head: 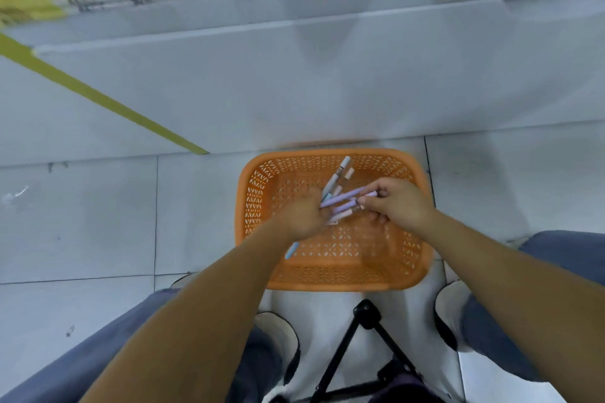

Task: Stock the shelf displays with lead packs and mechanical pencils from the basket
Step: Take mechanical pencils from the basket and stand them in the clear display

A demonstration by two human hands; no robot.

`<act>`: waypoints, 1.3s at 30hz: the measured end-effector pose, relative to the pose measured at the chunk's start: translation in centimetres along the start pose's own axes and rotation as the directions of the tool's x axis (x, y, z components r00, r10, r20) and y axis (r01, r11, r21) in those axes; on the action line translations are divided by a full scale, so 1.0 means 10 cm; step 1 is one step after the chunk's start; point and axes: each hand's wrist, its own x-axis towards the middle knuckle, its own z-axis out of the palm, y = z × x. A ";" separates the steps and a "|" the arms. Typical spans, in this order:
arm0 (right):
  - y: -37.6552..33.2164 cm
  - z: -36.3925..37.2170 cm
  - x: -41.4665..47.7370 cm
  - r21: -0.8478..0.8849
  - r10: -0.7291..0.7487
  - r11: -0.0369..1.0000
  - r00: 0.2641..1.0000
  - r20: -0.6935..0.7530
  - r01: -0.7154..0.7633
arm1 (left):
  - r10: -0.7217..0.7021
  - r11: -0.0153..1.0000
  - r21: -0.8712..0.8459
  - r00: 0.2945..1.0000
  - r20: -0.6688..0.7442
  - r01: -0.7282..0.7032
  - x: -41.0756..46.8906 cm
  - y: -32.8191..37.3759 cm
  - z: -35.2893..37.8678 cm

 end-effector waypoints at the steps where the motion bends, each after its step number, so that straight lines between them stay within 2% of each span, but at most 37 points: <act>1: -0.07 -0.02 -0.04 -0.007 -0.034 0.999 0.999 -0.006 0.034 | 0.010 0.999 -0.053 1.000 -0.014 -0.010 -0.08 0.04 0.00; 5: -0.31 -0.14 -0.22 0.016 -0.129 0.991 0.991 -0.033 0.129 | 0.061 0.965 -0.246 0.992 -0.114 -0.087 -0.44 0.23 -0.03; 8: -0.47 -0.19 -0.36 0.142 -0.153 0.977 0.986 -0.072 0.162 | 0.092 0.920 -0.361 0.979 -0.181 -0.153 -0.70 0.39 -0.05; 13: -0.70 -0.19 -0.54 0.350 -0.165 0.917 0.981 -0.104 0.191 | 0.117 0.895 -0.386 0.952 -0.282 -0.224 -1.01 0.52 -0.07; 19: -0.91 -0.23 -0.63 0.451 -0.194 0.869 0.979 -0.063 0.201 | 0.194 0.897 -0.323 0.924 -0.329 -0.303 -1.24 0.58 -0.21; 22: -1.03 -0.29 -0.67 0.448 -0.219 0.867 0.974 -0.055 0.220 | 0.212 0.911 -0.263 0.908 -0.361 -0.318 -1.34 0.63 -0.32; 26: -1.29 -0.52 -0.80 0.468 -0.247 0.840 0.961 -0.121 0.275 | 0.236 0.926 -0.181 0.882 -0.408 -0.331 -1.50 0.66 -0.52; 29: -1.55 -0.76 -1.00 0.402 -0.311 0.847 0.938 -0.154 0.347 | 0.208 0.942 -0.141 0.856 -0.473 -0.306 -1.66 0.66 -0.68; 35: -2.01 -1.11 -1.47 0.320 -0.458 0.821 0.880 -0.126 0.473 | 0.155 0.916 -0.196 0.761 -0.630 -0.349 -1.95 0.88 -0.99; 39: -2.26 -1.21 -1.69 0.198 -0.516 0.831 0.854 -0.069 0.519 | 0.169 0.817 -0.290 0.688 -0.706 -0.499 -2.24 1.29 -1.18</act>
